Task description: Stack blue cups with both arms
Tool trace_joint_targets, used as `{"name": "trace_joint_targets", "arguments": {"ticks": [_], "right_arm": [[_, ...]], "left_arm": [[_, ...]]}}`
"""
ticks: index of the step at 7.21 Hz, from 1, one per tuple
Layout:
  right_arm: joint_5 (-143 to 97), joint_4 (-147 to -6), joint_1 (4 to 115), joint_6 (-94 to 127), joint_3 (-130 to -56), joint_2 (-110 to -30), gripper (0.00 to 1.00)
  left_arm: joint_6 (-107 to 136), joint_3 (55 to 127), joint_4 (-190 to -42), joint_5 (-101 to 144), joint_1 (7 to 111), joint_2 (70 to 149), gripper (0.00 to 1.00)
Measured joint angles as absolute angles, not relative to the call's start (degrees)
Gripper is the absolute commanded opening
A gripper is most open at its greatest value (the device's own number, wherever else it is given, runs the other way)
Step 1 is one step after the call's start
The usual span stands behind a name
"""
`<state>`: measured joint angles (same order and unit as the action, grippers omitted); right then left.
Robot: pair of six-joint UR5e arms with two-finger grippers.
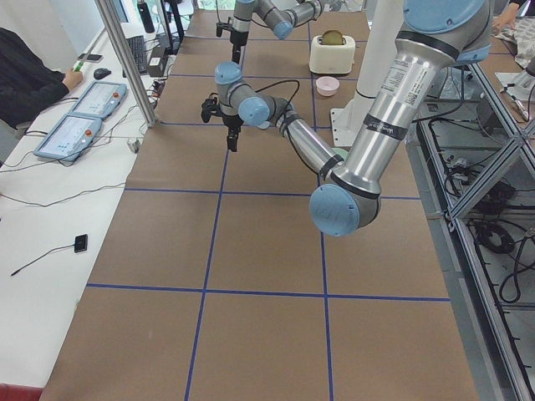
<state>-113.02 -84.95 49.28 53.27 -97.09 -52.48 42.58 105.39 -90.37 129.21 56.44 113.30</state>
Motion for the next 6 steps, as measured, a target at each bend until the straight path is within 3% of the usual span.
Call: {"name": "trace_joint_targets", "arguments": {"ticks": [3, 6], "right_arm": [[-118.3, -87.9, 59.6, 39.1, -97.1, -59.5, 1.0], [-120.4, -92.1, 65.5, 26.1, -101.7, -69.6, 1.0]], "left_arm": [[17.9, 104.1, -89.4, 130.8, 66.9, 105.7, 0.97], [-0.4, 97.8, -88.5, 135.4, 76.6, 101.6, 0.98]]}}
